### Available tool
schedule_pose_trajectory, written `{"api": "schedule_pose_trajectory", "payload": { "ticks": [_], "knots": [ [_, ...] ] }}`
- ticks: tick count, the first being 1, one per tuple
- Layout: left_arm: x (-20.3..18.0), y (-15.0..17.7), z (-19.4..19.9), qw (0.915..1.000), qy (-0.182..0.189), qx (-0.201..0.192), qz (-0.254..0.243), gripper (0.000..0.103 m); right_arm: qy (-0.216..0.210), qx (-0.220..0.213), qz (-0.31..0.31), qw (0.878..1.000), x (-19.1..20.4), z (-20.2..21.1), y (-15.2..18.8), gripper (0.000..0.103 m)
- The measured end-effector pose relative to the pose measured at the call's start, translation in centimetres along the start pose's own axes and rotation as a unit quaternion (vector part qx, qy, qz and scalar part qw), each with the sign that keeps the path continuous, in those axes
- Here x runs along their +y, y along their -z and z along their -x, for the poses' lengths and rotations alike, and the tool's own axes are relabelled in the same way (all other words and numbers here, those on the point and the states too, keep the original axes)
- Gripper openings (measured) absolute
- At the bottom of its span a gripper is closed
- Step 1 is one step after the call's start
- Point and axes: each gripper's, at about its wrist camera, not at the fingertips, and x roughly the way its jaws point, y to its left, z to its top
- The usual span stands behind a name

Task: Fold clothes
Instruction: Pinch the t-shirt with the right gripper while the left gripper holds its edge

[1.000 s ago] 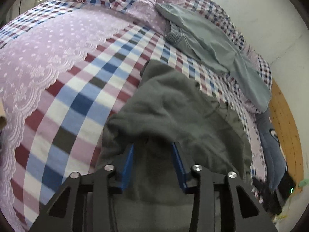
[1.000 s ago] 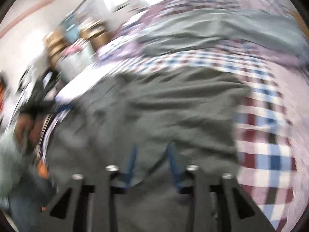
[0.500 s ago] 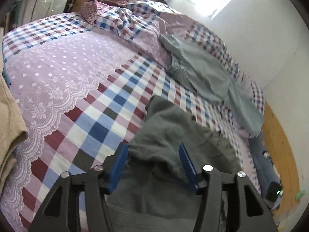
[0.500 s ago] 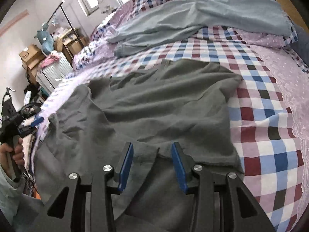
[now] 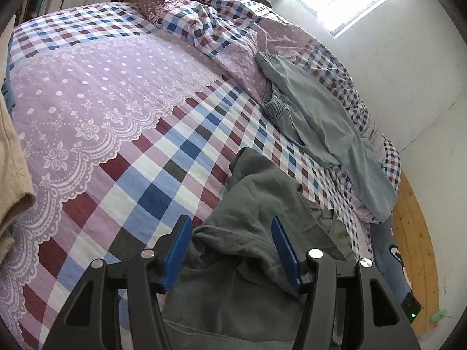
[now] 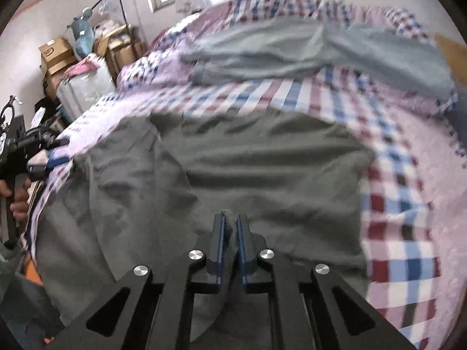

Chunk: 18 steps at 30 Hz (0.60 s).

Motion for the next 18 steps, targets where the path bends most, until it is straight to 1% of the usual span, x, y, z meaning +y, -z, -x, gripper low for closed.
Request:
{"api": "schedule_pose_trajectory", "payload": {
  "ticks": [3, 7, 12, 18],
  "knots": [
    [0.2, -0.2, 0.0, 1.0, -0.001, -0.001, 0.007, 0.061, 0.03, -0.027, -0.015, 0.999, -0.8, 1.2, -1.3, 0.006],
    [0.4, -0.4, 0.2, 0.9999, 0.0, -0.01, 0.014, 0.061, 0.051, -0.032, -0.029, 0.998, -2.3, 1.1, -3.2, 0.006],
    [0.7, -0.7, 0.6, 0.9994, 0.006, -0.02, 0.027, 0.061, 0.047, -0.033, -0.051, 0.997, -3.7, 0.4, -6.3, 0.006],
    [0.4, -0.8, 1.0, 0.999, 0.004, -0.038, 0.023, 0.061, 0.09, -0.042, -0.048, 0.994, -4.0, 0.6, -10.0, 0.006]
  ]
}}
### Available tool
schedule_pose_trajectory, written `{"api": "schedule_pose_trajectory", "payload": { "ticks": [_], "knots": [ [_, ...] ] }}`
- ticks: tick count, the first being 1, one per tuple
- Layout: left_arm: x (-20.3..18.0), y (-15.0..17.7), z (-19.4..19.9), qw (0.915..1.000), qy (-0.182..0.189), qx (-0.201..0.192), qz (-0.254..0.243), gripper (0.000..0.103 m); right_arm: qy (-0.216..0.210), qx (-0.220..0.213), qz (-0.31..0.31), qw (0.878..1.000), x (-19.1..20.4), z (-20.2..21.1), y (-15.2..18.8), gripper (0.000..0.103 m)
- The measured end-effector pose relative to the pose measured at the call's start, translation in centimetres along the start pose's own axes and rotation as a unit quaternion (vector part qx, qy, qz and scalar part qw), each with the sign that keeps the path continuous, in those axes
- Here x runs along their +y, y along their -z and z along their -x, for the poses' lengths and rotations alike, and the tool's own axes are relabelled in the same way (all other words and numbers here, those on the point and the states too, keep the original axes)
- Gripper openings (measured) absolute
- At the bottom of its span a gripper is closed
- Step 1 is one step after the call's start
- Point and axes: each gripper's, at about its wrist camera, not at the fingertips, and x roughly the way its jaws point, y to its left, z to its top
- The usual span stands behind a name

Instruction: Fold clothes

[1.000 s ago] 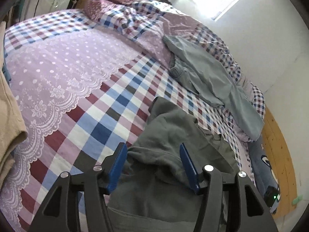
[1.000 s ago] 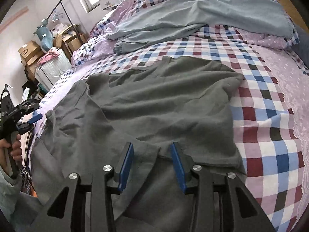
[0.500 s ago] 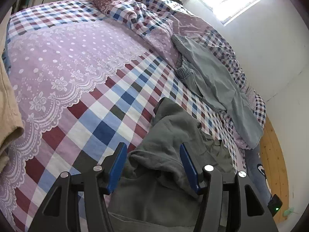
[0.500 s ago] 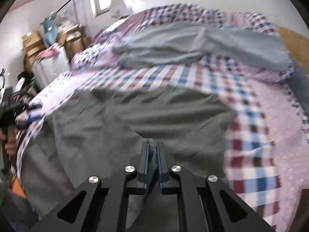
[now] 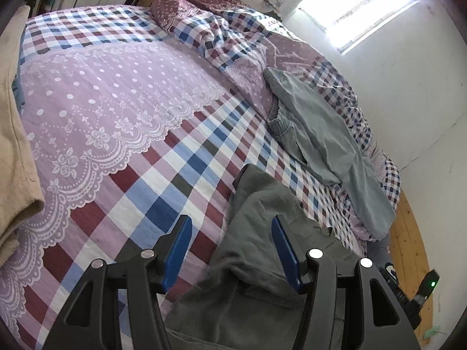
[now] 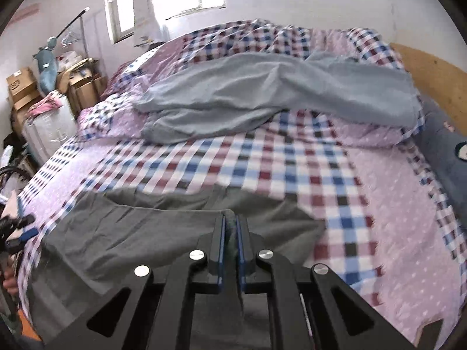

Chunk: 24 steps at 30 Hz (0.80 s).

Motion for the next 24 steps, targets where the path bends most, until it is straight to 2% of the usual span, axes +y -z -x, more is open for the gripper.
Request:
{"api": "schedule_pose_trajectory", "payload": {
  "ticks": [4, 8, 11, 14, 16, 17, 24],
  "knots": [
    [-0.1, 0.0, 0.2, 1.0, 0.0, -0.005, -0.004, 0.061, 0.029, 0.012, -0.014, 0.999, -1.0, -1.7, -1.2, 0.006],
    [-0.6, 0.2, -0.2, 0.9997, -0.009, 0.004, -0.022, 0.061, 0.038, 0.068, -0.031, 0.996, -1.8, -5.7, -0.9, 0.009],
    [-1.1, 0.5, -0.4, 0.9988, -0.021, 0.007, -0.044, 0.061, 0.029, 0.11, -0.066, 0.991, -3.0, -7.6, 0.4, 0.014],
    [-1.4, 0.7, -0.6, 0.9974, -0.034, 0.014, -0.063, 0.061, 0.018, 0.094, -0.11, 0.989, -4.4, -6.1, 1.8, 0.022],
    [-1.5, 0.9, -0.8, 0.9961, -0.045, 0.02, -0.073, 0.061, 0.003, 0.076, -0.132, 0.988, -4.9, -4.4, 2.9, 0.037],
    [-1.6, 1.0, -0.8, 0.9953, -0.052, 0.022, -0.079, 0.061, -0.006, 0.067, -0.141, 0.988, -5.0, -3.5, 3.6, 0.04],
    [-2.1, 1.8, -0.3, 0.9836, -0.108, 0.016, -0.144, 0.061, -0.033, 0.049, -0.184, 0.981, -4.5, -0.5, 8.6, 0.042]
  ]
}}
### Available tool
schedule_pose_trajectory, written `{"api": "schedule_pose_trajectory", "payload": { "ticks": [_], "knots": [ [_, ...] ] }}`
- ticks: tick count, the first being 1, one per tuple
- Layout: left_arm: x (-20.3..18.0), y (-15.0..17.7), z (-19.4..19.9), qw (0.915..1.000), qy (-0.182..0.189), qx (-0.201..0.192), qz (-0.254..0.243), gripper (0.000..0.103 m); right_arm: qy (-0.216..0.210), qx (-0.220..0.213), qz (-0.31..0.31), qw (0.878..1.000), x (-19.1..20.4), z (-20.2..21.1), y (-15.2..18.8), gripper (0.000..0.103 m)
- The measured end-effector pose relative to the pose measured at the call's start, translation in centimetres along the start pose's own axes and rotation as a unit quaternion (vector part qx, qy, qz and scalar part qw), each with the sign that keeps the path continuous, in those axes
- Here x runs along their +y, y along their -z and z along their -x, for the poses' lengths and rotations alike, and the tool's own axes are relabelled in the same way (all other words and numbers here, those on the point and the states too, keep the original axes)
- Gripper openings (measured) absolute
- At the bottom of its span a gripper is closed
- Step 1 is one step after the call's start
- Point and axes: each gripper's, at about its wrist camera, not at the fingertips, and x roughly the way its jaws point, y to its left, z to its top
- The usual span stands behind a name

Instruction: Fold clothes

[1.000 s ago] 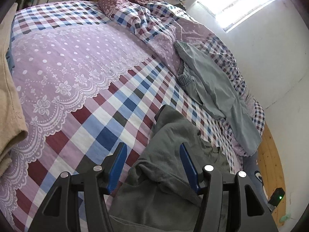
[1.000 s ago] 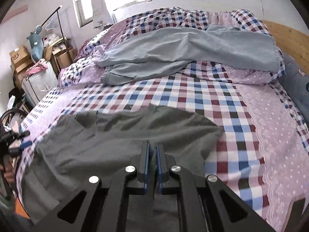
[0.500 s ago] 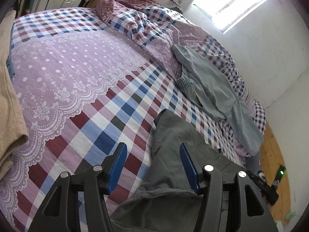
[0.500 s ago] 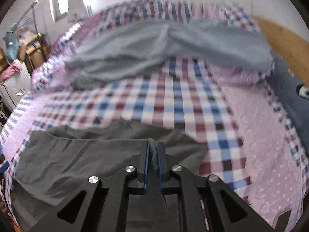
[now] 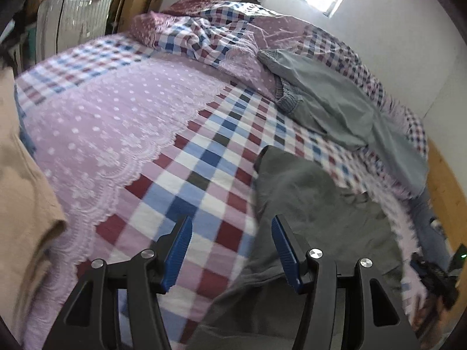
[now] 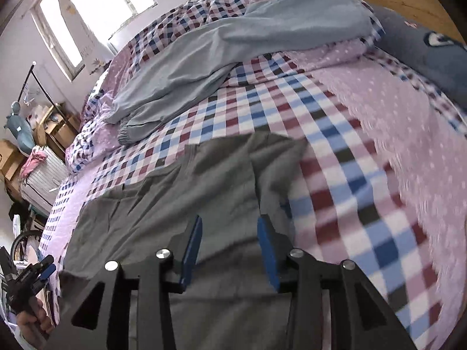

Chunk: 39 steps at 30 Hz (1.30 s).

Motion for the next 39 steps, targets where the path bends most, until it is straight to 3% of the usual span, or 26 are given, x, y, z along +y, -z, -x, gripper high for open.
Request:
{"api": "schedule_pose_trajectory", "payload": {
  "ticks": [4, 7, 10, 13, 17, 23, 30, 34, 39],
  "knots": [
    [-0.1, 0.6, 0.6, 0.9989, -0.024, -0.003, -0.041, 0.061, -0.003, 0.01, 0.015, 1.0, 0.4, -0.6, 1.2, 0.042],
    [-0.8, 1.3, 0.7, 0.9964, -0.022, 0.005, -0.081, 0.061, -0.006, 0.009, 0.021, 1.0, 0.8, -1.2, 1.5, 0.042],
    [-2.0, 2.4, 0.1, 0.9918, -0.026, 0.026, -0.122, 0.055, -0.037, 0.014, 0.025, 0.999, 2.0, -1.5, 1.4, 0.044],
    [-2.5, 3.5, -1.1, 0.9874, -0.025, 0.06, -0.145, 0.041, -0.072, 0.015, 0.071, 0.995, 5.5, -1.7, 1.8, 0.044],
    [-2.4, 4.1, -1.4, 0.9854, -0.027, 0.072, -0.152, 0.039, -0.109, 0.031, 0.135, 0.984, 11.1, -2.6, 3.3, 0.044],
    [-1.8, 3.3, -0.6, 0.9902, -0.018, 0.064, -0.123, 0.039, -0.116, 0.064, 0.232, 0.964, 17.0, -4.9, 7.7, 0.044],
    [1.0, 0.9, 2.3, 0.9992, 0.03, -0.011, -0.025, 0.04, -0.096, 0.076, 0.269, 0.955, 18.0, -6.0, 9.4, 0.044],
    [2.4, -0.2, 1.7, 0.9969, 0.072, -0.015, 0.027, 0.049, -0.1, 0.073, 0.27, 0.955, 17.8, -6.3, 9.6, 0.044],
    [3.0, -1.4, -1.3, 0.9884, 0.128, 0.008, 0.081, 0.051, -0.091, 0.057, 0.299, 0.948, 18.3, -6.1, 10.4, 0.05]
  ]
}}
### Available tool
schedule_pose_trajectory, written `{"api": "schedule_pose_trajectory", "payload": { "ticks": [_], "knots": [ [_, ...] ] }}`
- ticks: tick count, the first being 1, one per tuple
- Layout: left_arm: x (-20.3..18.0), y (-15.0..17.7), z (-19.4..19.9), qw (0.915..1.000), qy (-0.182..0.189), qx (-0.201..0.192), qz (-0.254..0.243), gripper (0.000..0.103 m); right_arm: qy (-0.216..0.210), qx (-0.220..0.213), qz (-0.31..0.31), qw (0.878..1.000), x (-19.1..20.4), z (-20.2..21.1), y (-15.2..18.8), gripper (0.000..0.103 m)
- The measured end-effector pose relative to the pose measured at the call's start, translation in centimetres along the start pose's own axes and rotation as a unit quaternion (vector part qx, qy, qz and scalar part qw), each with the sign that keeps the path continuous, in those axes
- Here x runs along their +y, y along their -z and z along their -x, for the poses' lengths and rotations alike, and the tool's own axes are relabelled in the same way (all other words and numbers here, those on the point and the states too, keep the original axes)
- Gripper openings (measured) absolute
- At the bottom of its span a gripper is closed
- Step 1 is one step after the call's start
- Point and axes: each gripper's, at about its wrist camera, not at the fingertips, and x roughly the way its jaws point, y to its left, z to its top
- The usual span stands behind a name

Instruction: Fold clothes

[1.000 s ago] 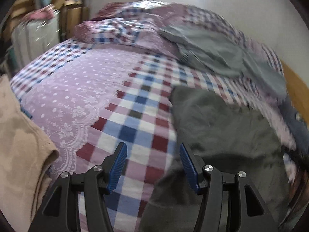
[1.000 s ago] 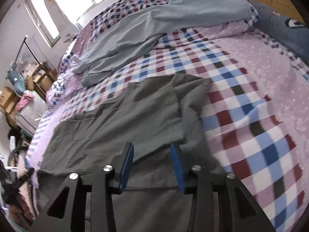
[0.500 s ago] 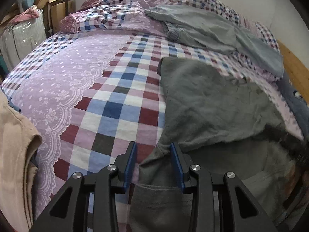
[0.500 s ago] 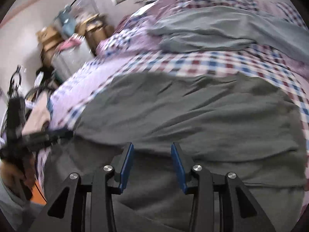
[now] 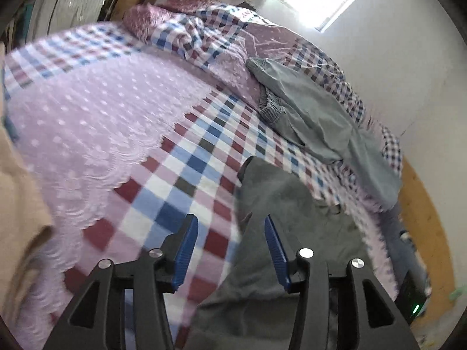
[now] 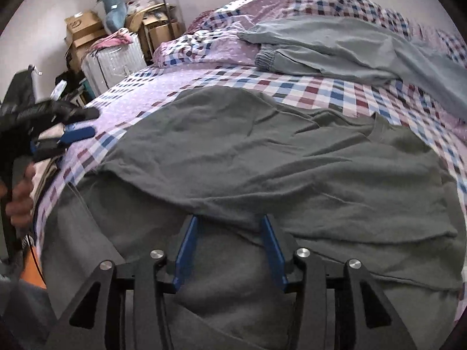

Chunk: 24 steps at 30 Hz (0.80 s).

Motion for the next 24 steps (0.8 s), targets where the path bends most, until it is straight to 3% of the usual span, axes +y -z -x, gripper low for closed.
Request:
{"api": "schedule_pose_trajectory", "payload": {
  "ticks": [6, 10, 16, 21, 24],
  "knots": [
    [1.0, -1.7, -4.4, 0.991, 0.096, 0.042, 0.083, 0.052, -0.01, -0.009, -0.007, 1.0, -0.2, 0.1, 0.1, 0.054],
    [-0.2, -2.2, -6.2, 0.9922, 0.092, 0.036, 0.076, 0.063, -0.035, -0.011, -0.022, 0.999, -0.9, 0.2, -0.1, 0.054],
    [-0.4, -3.4, -9.3, 0.9899, 0.098, 0.053, 0.088, 0.063, -0.081, -0.014, -0.051, 0.995, -2.3, 0.6, -0.2, 0.054],
    [0.1, -4.8, -11.6, 0.9832, 0.128, 0.073, 0.108, 0.063, -0.08, -0.014, -0.048, 0.996, -2.1, 0.6, -0.1, 0.054],
    [-0.2, -5.6, -12.7, 0.9851, 0.112, 0.086, 0.098, 0.063, -0.08, -0.014, -0.047, 0.996, -2.2, 0.6, -0.1, 0.054]
  ]
}}
